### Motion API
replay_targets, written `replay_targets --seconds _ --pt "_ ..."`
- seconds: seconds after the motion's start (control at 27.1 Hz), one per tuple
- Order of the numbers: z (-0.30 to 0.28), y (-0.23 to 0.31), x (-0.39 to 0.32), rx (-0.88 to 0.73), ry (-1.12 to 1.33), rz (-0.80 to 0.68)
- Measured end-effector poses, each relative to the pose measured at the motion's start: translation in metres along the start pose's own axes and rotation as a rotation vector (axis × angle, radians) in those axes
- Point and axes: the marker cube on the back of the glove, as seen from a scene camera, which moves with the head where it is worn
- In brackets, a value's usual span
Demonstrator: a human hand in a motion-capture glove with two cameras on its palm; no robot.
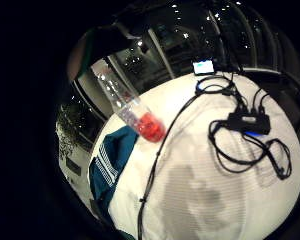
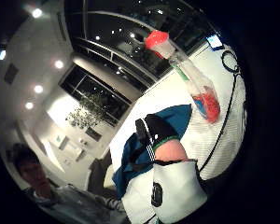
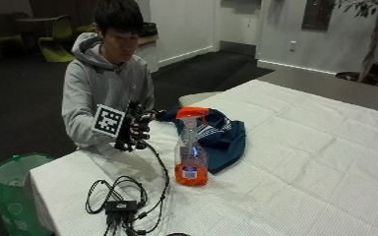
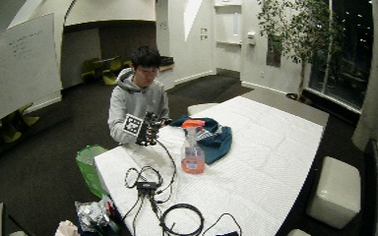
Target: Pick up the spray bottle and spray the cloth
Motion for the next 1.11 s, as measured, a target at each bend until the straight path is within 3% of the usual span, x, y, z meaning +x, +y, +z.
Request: replay_targets --seconds 0.15,0.77,1.11 --pt "0.028 -0.021 0.010 -0.034 -0.070 -0.052" --pt "0.105 -0.084 0.006 -0.204 -0.266 0.209" --pt "0.123 -0.113 -0.023 -0.433 -0.325 0.191"
